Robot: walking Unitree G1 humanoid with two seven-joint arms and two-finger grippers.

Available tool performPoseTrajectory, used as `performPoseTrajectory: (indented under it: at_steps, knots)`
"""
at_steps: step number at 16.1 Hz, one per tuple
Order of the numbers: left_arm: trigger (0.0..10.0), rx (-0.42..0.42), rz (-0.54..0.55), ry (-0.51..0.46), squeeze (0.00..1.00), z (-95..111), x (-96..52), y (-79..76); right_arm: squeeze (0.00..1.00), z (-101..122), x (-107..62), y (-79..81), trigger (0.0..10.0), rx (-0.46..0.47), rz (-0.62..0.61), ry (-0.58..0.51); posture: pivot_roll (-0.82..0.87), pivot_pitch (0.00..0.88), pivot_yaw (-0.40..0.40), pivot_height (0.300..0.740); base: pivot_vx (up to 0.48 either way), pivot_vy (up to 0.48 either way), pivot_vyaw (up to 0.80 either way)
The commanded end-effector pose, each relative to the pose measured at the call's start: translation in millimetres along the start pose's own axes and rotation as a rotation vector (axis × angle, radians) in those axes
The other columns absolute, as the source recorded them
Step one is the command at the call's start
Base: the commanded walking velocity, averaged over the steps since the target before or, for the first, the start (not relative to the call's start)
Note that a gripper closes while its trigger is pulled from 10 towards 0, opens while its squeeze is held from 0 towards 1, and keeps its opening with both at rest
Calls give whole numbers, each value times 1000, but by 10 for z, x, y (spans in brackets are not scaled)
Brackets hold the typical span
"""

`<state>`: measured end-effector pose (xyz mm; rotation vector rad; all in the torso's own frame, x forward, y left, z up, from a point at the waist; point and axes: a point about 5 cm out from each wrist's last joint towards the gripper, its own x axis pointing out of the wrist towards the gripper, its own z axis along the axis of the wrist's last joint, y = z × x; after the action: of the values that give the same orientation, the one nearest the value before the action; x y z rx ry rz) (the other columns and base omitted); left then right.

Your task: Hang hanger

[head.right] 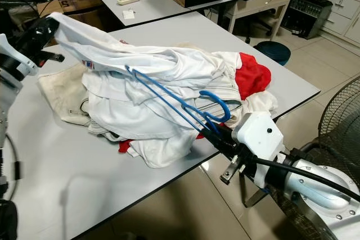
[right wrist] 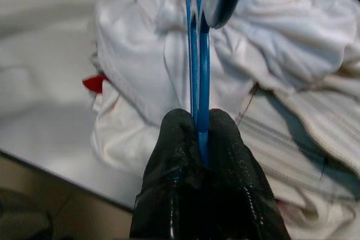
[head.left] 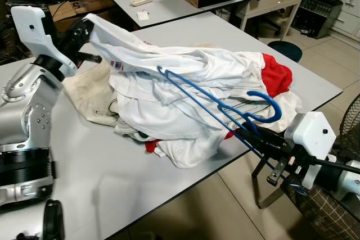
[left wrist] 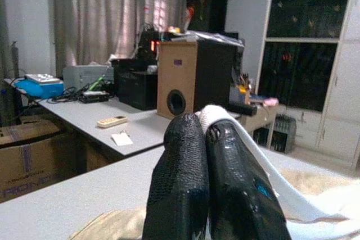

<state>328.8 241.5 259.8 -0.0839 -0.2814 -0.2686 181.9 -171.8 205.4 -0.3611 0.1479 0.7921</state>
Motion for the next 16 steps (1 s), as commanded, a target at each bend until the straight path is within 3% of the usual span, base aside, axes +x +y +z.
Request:
performPoseTrajectory:
  at_steps: [1, 3, 6, 7, 9, 10, 11, 13, 14, 16]
  knots:
    - [0, -44, 26, -89, 0, 161, 7, 24, 0, -12, -29, -11, 10000, -6, 0, 29, -101, 0, 39, 740, 0, 0, 0]
    - [0, -93, 72, -177, 0, 298, 23, 69, 0, -26, -49, -47, 10000, -18, -11, 47, -100, 0, 37, 740, 0, 0, 0]
    - [0, -190, 212, -401, 0, 648, -28, 272, 0, 16, -79, -81, 10000, -30, 1, 30, -99, 0, 32, 740, 0, 0, 0]
    - [0, -232, 202, -468, 0, 759, -57, 291, 0, -12, -66, -131, 10000, -45, -24, 51, -96, 0, 28, 740, 0, 0, 0]
    - [0, -272, 144, -551, 0, 923, -109, 279, 0, -61, 30, -387, 10000, -87, -174, 81, -91, 0, 24, 740, 0, 0, 0]
    - [0, -278, 126, -579, 0, 962, -123, 271, 0, -44, 144, -544, 10000, -93, -229, 56, -88, 0, 19, 740, 0, 0, 0]
    - [0, -310, 99, -615, 0, 1000, -139, 248, 0, -16, 374, -691, 10000, -91, -233, 21, -83, 0, 15, 740, 0, 0, 0]
    - [0, -277, 67, -597, 0, 1003, -153, 216, 0, 71, 620, -660, 10000, -136, -148, -26, -68, 0, -1, 740, 0, 0, 0]
    - [0, -255, 69, -596, 0, 1012, -201, 220, 0, 258, 821, -611, 10000, -144, -108, -132, -54, 0, -15, 740, 0, 0, 0]
    - [0, -247, 73, -628, 0, 1072, -310, 261, 0, 603, 940, -638, 10000, -136, -150, -350, -29, 0, -38, 740, 0, 0, 0]
